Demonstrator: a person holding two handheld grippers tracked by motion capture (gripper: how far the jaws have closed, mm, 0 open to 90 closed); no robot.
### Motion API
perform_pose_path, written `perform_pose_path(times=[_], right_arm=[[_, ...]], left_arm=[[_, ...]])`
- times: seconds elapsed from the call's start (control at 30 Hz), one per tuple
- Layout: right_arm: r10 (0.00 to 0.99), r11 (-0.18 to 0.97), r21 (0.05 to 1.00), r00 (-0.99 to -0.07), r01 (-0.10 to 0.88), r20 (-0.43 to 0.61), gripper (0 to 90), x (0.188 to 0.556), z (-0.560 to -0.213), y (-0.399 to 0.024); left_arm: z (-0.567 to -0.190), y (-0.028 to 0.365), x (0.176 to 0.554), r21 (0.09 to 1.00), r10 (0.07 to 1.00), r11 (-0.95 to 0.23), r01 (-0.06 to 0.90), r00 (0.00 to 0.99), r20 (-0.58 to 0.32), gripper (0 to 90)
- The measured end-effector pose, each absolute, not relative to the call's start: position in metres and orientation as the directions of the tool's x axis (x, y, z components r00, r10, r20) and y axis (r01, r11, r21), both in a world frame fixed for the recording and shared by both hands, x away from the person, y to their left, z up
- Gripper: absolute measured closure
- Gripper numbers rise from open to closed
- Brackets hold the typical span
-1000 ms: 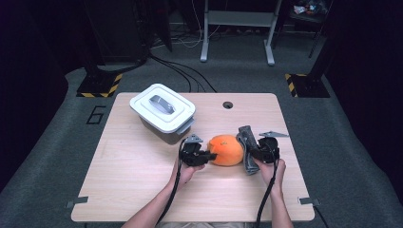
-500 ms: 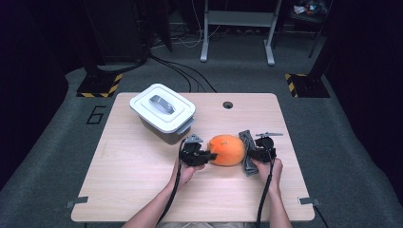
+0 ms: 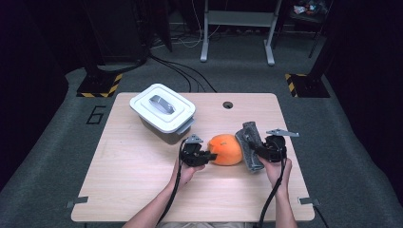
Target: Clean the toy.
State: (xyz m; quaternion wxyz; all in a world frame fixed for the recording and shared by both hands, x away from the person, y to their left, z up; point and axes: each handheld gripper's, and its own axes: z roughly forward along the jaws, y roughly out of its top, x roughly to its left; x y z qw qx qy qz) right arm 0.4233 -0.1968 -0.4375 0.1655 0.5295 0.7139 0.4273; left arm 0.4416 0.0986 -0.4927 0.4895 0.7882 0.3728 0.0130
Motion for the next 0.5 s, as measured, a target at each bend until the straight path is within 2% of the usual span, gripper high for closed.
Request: perform_pose_path(times=[0.2, 0.33, 0.37, 0.5], right_arm=[[0.869, 0.128, 0.804, -0.456, 0.581, 0.192, 69.7, 0.423, -0.431, -0.174], [0.873, 0.130, 0.792, -0.448, 0.596, 0.194, 69.6, 0.429, -0.441, -0.167], [0.874, 0.128, 0.792, -0.446, 0.597, 0.195, 69.6, 0.429, -0.441, -0.167], [0.879, 0.126, 0.786, -0.435, 0.605, 0.194, 69.6, 0.431, -0.442, -0.171]], left_arm=[[-0.492, 0.098, 0.441, 0.791, 0.600, -0.258, 0.555, 0.734, -0.319, 75.4], [-0.491, 0.098, 0.440, 0.804, 0.600, -0.274, 0.527, 0.747, -0.286, 72.1], [-0.491, 0.098, 0.440, 0.810, 0.594, -0.283, 0.513, 0.757, -0.272, 69.5], [-0.490, 0.097, 0.437, 0.831, 0.582, -0.313, 0.461, 0.784, -0.216, 47.8]])
